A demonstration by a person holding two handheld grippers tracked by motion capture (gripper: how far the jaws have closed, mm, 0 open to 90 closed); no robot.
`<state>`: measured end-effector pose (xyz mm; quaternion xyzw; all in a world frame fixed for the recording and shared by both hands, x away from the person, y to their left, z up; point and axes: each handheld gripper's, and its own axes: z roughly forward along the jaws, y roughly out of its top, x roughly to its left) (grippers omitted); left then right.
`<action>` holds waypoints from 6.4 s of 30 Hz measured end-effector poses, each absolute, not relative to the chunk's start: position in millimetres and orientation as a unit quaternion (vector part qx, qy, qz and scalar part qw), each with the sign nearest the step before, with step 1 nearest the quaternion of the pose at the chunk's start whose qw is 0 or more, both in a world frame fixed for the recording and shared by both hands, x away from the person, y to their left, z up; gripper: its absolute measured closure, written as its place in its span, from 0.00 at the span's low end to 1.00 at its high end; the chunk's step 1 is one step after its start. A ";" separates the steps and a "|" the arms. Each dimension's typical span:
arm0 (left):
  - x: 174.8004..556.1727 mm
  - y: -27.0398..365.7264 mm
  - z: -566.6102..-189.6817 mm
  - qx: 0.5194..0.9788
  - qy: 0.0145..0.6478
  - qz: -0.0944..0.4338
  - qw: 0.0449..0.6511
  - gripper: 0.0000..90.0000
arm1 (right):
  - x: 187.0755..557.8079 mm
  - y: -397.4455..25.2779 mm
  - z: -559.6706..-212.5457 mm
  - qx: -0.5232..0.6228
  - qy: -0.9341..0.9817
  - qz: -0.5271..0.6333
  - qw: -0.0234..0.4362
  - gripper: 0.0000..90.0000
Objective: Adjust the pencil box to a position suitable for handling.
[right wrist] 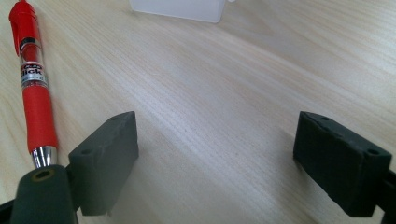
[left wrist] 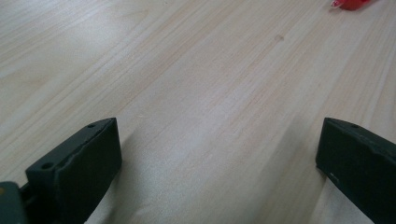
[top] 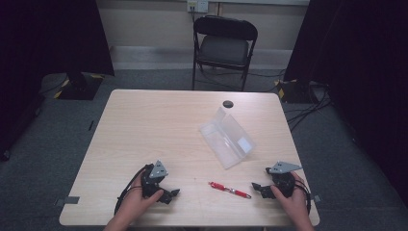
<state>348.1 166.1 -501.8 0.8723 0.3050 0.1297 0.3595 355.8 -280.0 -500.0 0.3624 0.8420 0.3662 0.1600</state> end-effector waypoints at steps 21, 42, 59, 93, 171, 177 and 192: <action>348.2 166.0 -501.8 0.872 0.306 0.129 0.360 0.00 | 355.9 -273.2 -492.9 0.396 0.835 0.349 0.156 0.23; 348.2 166.0 -501.8 0.872 0.305 0.130 0.360 0.00 | 362.3 -229.2 -480.6 0.385 0.841 0.362 0.118 0.32; 348.2 166.0 -501.8 0.872 0.305 0.130 0.360 0.00 | 374.8 -192.8 -467.2 0.361 0.842 0.383 0.121 0.47; 348.2 166.0 -501.8 0.872 0.305 0.130 0.360 0.00 | 409.3 -146.3 -479.6 0.366 0.850 0.361 0.111 0.56; 348.2 166.0 -501.8 0.872 0.306 0.129 0.360 0.00 | 364.0 -236.4 -467.1 0.342 0.835 0.416 0.111 0.46; 348.2 166.0 -501.8 0.872 0.305 0.130 0.360 0.00 | 362.5 -238.3 -469.3 0.343 0.839 0.412 0.096 0.35; 347.9 165.8 -502.0 0.871 0.308 0.128 0.361 0.00 | 354.6 -240.8 -477.7 0.345 0.837 0.418 0.080 0.28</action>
